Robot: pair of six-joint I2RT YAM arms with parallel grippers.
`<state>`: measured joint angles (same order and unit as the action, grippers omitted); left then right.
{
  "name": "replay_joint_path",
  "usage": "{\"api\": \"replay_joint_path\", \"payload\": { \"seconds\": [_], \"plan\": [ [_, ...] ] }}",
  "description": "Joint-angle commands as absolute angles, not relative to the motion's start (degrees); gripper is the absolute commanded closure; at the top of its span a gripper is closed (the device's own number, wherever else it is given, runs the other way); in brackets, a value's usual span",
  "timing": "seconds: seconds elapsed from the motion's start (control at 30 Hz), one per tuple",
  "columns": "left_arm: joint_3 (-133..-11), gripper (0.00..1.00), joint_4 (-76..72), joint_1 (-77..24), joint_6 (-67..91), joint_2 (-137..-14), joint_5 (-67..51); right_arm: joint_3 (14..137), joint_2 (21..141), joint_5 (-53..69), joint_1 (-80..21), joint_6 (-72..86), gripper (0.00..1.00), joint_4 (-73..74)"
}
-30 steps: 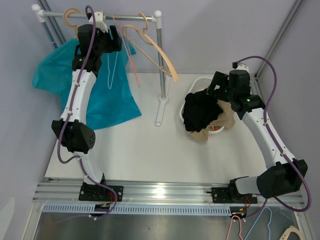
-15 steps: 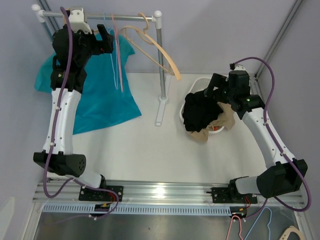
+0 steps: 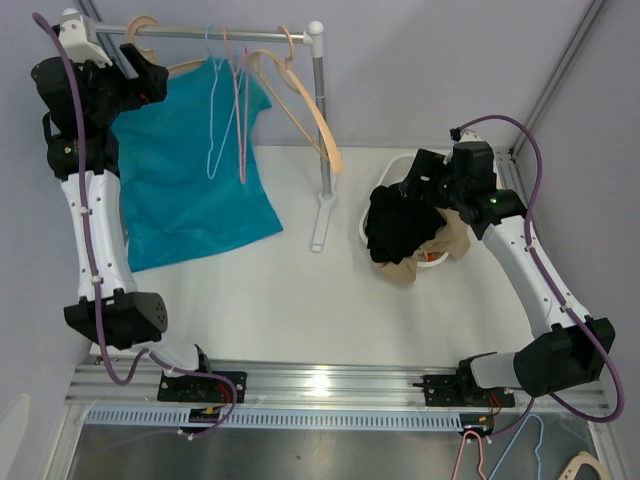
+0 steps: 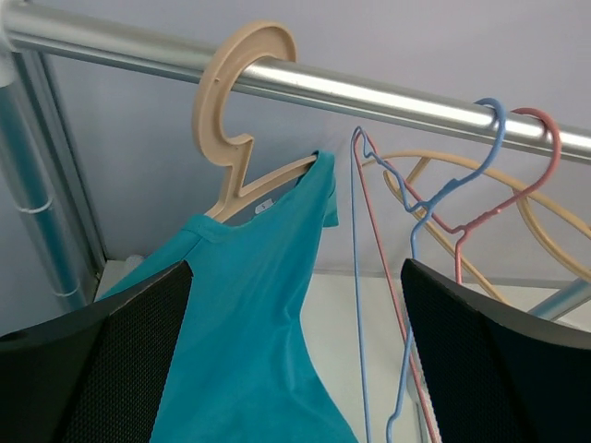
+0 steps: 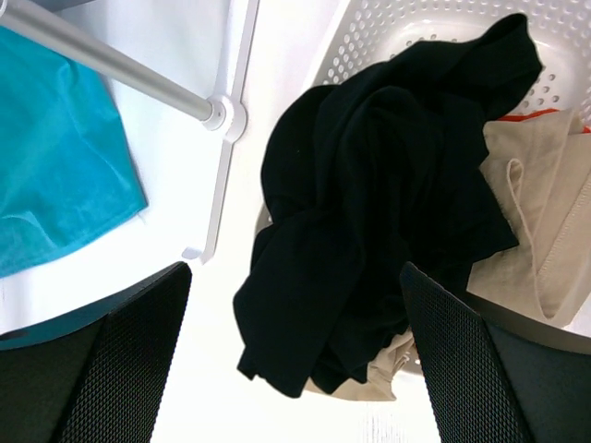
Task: Remove the t-shirt from the hanger
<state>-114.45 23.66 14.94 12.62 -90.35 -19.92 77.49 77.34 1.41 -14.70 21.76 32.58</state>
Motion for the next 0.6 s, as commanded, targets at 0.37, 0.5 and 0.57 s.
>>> {"api": "replay_joint_path", "payload": {
  "seconds": [0.37, 0.5, 0.57],
  "plan": [
    [-120.5, 0.01, 15.1, 15.2, 13.8, -101.6, -25.8, 79.9, 76.6, 3.8, -15.5, 22.0, 0.01, 32.4],
    [-121.0, 0.03, 10.8, 15.1, 13.9, -102.7, -25.8, 80.3, 74.8, 4.5, -15.6, 22.2, 0.0, 32.7],
    [-122.2, 0.05, 9.5, 15.1, 13.9, -104.1, -25.8, 80.6, 74.3, 4.3, -15.6, 22.1, 0.01, 33.0]
  ]
}}
